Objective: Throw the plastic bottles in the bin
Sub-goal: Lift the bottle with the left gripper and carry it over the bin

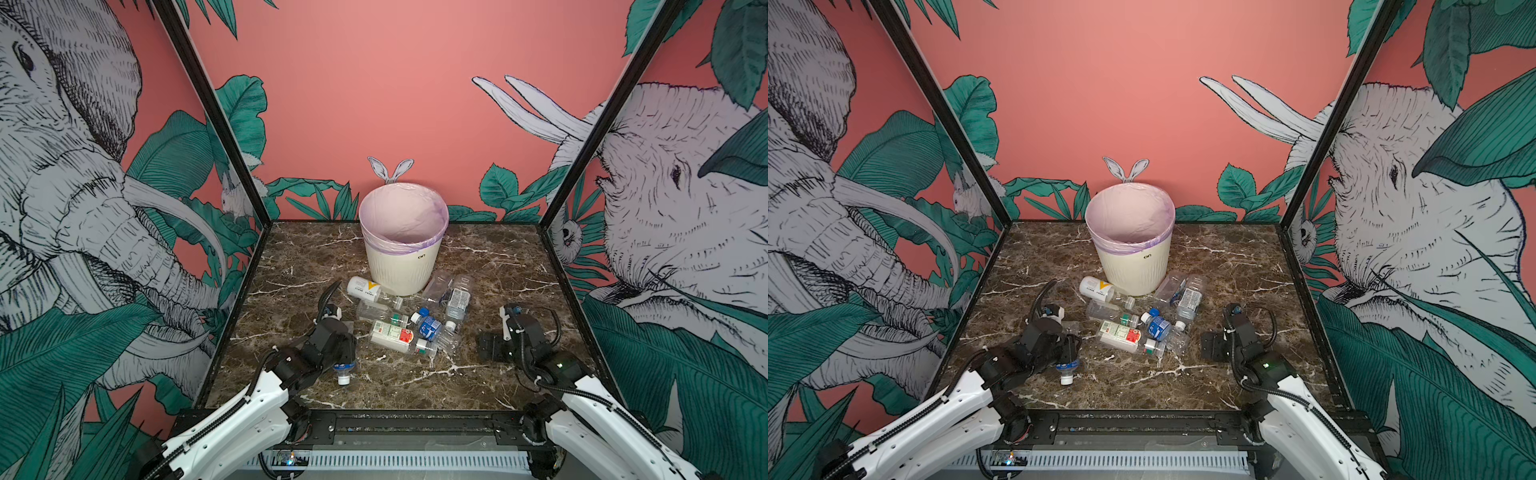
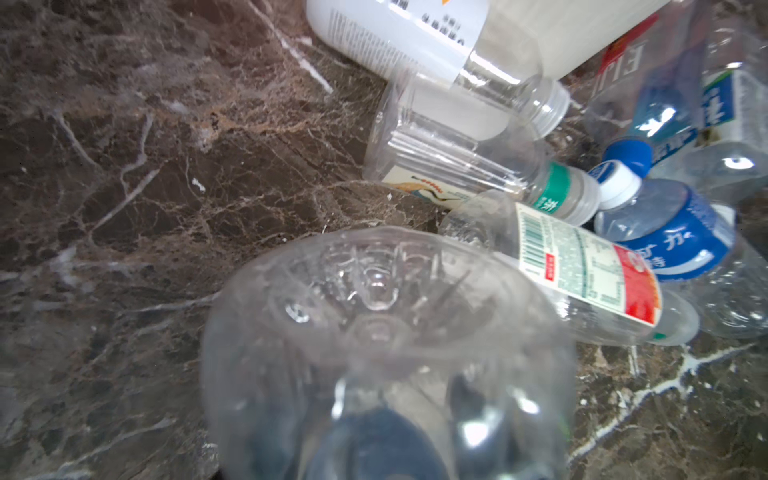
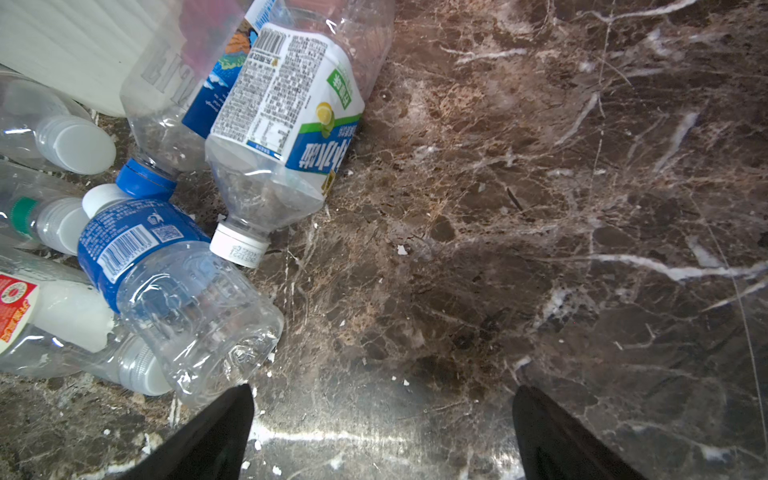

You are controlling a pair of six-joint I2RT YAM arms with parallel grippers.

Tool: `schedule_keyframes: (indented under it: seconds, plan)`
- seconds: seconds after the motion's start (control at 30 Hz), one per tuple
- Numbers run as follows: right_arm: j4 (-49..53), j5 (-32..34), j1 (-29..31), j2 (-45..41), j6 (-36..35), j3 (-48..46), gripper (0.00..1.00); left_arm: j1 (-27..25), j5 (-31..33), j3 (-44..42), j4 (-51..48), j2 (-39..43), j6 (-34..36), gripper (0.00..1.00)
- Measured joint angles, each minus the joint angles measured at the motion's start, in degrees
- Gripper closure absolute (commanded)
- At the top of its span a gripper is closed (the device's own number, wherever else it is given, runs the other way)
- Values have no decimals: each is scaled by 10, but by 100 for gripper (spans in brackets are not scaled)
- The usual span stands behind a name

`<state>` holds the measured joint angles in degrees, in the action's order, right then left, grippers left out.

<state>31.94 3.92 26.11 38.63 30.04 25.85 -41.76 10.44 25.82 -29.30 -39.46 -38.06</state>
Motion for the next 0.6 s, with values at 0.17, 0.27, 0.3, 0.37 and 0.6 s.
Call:
schedule_keyframes:
  seconds: [0.17, 0.27, 0.3, 0.37, 0.6]
  plan:
    - [0, -1, 0, 3, 0, 0, 1, 0, 1, -3, 26, 106, 58, 56]
    - [0, -1, 0, 3, 0, 0, 1, 0, 3, 33, 28, 124, 99, 56]
    - [0, -1, 0, 3, 0, 0, 0, 0, 3, 50, 30, 120, 112, 56]
    - [0, -1, 0, 3, 0, 0, 1, 0, 3, 99, 40, 102, 142, 57]
    - [-1, -4, 0, 3, 0, 0, 1, 0, -8, 326, 104, -71, 235, 57]
